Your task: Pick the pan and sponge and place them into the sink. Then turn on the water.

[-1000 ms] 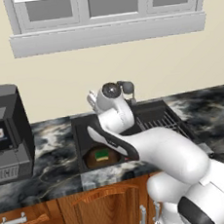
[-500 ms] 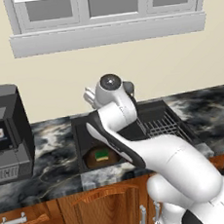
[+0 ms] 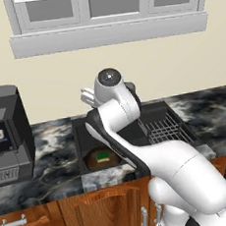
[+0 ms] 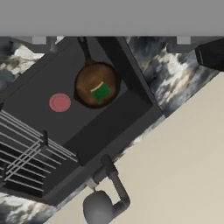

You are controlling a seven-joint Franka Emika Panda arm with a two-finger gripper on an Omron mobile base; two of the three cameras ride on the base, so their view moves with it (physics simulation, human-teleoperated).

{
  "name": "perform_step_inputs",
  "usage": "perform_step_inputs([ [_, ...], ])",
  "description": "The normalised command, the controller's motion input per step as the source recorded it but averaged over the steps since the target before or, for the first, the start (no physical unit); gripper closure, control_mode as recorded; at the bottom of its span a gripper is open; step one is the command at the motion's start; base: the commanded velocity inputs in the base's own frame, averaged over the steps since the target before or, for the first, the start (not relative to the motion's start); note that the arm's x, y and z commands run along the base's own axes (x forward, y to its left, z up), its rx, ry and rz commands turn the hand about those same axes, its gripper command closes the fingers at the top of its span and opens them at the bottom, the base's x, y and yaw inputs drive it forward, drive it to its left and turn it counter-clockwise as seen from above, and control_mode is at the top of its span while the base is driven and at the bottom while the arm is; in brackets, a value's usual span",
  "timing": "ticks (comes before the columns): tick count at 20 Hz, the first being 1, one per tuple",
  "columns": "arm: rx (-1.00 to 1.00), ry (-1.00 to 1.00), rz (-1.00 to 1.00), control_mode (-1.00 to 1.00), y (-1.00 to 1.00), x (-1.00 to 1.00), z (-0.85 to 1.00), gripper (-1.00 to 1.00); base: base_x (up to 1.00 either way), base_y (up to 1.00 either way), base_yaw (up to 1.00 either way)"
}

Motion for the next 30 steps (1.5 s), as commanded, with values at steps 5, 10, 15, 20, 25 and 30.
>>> perform_step_inputs([
  [5,-0.16,0.0,0.16,-1.0,-0.06,-0.13,0.24,-1.0,0.0,0.0,0.0],
  [10,-0.12,0.0,0.17,-1.0,-0.09,-0.15,0.12,-1.0,0.0,0.0,0.0],
  [15,-0.04,0.0,0.18,-1.0,-0.18,-0.16,-0.02,-1.0,0.0,0.0,0.0],
  [20,-0.01,-0.04,0.16,-1.0,-0.27,-0.15,-0.02,-1.0,0.0,0.0,0.0],
  [25,0.0,-0.07,0.13,-1.0,-0.36,-0.25,0.06,-1.0,0.0,0.0,0.0],
  [30,0.0,-0.12,0.12,-1.0,-0.39,-0.14,0.09,-1.0,0.0,0.0,0.0],
])
